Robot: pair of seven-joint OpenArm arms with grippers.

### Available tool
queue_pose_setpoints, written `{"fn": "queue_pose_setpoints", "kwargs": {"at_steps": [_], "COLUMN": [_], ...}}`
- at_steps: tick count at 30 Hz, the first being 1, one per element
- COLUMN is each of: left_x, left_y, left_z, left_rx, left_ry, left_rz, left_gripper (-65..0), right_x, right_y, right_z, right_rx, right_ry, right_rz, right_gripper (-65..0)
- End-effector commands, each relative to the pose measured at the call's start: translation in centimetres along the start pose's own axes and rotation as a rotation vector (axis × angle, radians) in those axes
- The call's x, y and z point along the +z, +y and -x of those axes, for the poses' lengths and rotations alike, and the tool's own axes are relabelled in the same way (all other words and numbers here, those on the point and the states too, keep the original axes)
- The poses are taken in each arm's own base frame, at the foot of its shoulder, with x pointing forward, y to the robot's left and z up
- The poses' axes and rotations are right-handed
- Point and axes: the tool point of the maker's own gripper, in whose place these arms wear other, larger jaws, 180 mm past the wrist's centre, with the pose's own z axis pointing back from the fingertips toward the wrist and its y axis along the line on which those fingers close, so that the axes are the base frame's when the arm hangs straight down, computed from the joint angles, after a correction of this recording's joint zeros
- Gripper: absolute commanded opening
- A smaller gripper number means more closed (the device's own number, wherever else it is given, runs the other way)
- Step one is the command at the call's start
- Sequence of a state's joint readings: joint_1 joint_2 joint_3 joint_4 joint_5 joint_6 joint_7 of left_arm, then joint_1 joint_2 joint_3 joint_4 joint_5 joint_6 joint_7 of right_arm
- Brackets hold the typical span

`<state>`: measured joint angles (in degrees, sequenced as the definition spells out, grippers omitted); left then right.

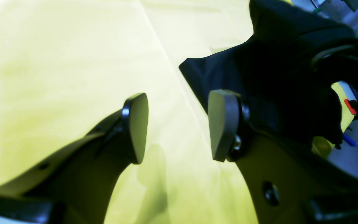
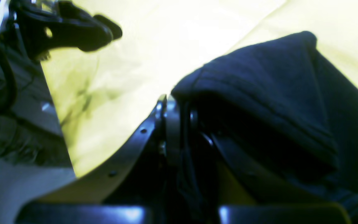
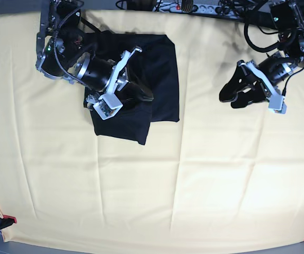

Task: Fold the T-shirt properly
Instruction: 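Press and flatten the folded bundle with the right gripper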

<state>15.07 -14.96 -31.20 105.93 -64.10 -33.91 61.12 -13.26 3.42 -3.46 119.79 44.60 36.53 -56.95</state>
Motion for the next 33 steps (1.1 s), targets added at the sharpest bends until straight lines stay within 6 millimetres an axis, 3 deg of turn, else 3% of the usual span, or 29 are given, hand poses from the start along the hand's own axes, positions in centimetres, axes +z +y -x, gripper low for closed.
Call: {"fn": "queue_pose_setpoints", "kwargs": {"at_steps": [1, 4, 5, 6, 9, 11, 13, 16, 19, 22, 28, 33], "left_x": [0.2, 0.2, 0.2, 0.2, 0.2, 0.2, 0.2, 0.2, 0.3, 0.4, 0.4, 0.4], "left_y": [-0.4, -0.4, -0.4, -0.4, -0.4, -0.4, -0.3, -0.1, 0.0, 0.1, 0.1, 0.1], "left_z": [-1.5, -1.5, -1.5, -1.5, -1.5, -1.5, -1.4, -1.2, -1.3, -1.4, -1.4, -1.4], "left_rx": [-0.029, -0.03, -0.029, -0.03, -0.03, -0.03, -0.033, -0.04, -0.046, -0.05, -0.05, -0.05], "left_ry": [-0.043, -0.044, -0.044, -0.044, -0.043, -0.043, -0.038, -0.028, -0.026, -0.023, -0.023, -0.024], "left_rz": [0.017, 0.017, 0.017, 0.016, 0.016, 0.016, 0.011, 0.001, -0.002, -0.003, -0.003, -0.003], "left_gripper": [-32.2, -32.2, -32.2, -32.2, -32.2, -32.2, -32.2, -32.2, -32.2, -32.2, -32.2, -32.2], "right_x": [-0.4, -2.3, -3.0, -3.4, -3.7, -3.3, -2.7, -1.7, -0.2, 1.2, 2.5, 2.4], "right_y": [0.7, 3.4, 4.7, 5.9, 7.7, 7.7, 6.7, 3.6, 0.4, -1.0, -1.0, -0.5], "right_z": [-1.9, -2.8, -3.3, -3.6, -5.5, -7.0, -7.8, -7.9, -6.7, -4.0, 0.3, 1.3], "right_rx": [-0.002, -0.037, -0.015, 0.026, 0.148, 0.221, 0.285, 0.318, 0.262, 0.217, 0.164, 0.158], "right_ry": [-0.08, -0.114, -0.119, -0.108, -0.114, -0.13, -0.128, -0.108, -0.07, -0.007, 0.101, 0.111], "right_rz": [-0.043, -0.178, -0.224, -0.264, -0.323, -0.309, -0.241, -0.098, 0.001, 0.044, 0.05, 0.031], "right_gripper": [-61.0, -30.1, -23.8, -22.1, -22.2, -22.2, -22.2, -22.3, -22.3, -22.3, -22.3, -22.3]}}
